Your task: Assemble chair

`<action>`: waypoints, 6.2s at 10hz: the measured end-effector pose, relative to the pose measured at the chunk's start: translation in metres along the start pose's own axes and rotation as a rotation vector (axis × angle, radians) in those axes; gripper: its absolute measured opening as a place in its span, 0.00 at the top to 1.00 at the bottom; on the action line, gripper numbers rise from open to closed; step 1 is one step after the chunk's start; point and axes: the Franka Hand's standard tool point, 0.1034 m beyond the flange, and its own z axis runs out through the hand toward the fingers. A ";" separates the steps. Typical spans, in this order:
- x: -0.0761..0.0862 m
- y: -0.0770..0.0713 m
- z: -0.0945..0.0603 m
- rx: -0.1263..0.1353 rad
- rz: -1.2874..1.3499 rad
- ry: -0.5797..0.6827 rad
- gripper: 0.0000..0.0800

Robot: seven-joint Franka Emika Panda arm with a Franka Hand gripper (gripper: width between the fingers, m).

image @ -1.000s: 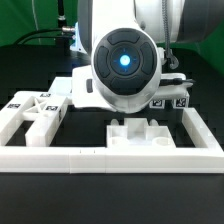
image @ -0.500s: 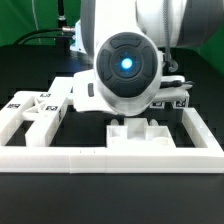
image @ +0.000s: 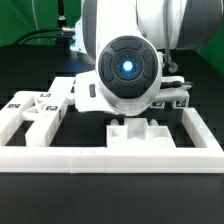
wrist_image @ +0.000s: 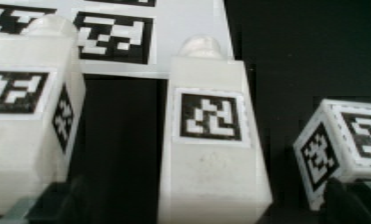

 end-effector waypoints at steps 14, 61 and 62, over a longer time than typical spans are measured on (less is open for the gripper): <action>-0.032 -0.011 -0.087 0.028 -0.093 0.031 0.65; 0.007 -0.042 -0.204 -0.265 -0.243 1.473 0.65; 0.007 -0.043 -0.204 -0.265 -0.244 1.473 0.65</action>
Offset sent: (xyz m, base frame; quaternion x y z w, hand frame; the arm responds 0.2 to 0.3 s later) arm -0.0026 -0.0022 -0.0131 -0.0144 0.0145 -0.0228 0.9995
